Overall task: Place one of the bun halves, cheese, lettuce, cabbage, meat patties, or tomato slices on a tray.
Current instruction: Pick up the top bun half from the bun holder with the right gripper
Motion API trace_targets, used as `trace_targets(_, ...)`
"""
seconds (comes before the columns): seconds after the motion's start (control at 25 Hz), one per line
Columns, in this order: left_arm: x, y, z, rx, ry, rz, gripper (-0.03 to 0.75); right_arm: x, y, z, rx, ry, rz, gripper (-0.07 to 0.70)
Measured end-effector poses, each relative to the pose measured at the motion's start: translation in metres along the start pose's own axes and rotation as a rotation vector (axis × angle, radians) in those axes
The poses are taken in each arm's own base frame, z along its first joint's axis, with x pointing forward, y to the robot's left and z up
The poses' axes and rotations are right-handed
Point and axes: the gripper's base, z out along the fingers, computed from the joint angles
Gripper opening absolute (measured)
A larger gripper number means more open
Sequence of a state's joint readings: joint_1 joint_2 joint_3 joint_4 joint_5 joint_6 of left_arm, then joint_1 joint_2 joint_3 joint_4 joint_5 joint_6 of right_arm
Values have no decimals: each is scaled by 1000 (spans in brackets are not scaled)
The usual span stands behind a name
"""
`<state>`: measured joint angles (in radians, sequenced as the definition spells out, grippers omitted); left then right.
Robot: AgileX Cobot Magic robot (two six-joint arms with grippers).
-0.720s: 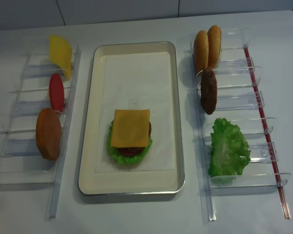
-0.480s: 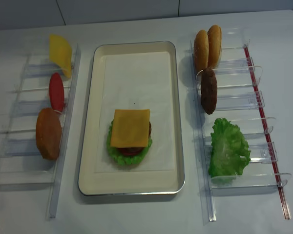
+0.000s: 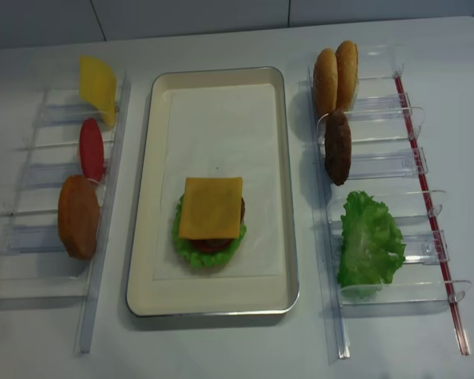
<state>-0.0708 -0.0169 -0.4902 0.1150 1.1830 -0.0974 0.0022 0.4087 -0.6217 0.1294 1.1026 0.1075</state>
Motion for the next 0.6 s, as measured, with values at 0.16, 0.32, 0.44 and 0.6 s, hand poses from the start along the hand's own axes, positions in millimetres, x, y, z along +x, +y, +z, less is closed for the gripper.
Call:
trace_targets(0.16, 0, 0, 0, 0, 0, 0, 336, -43, 9, 14, -18, 90, 33, 401)
trace_targets(0.32, 0, 0, 0, 0, 0, 0, 336, -89, 16, 36, -24, 162, 55, 402)
trace_targets(0.44, 0, 0, 0, 0, 0, 0, 336, -123, 23, 56, -64, 203, 52, 403)
trace_targets(0.6, 0, 0, 0, 0, 0, 1, 336, -162, 37, 84, -125, 249, 43, 403)
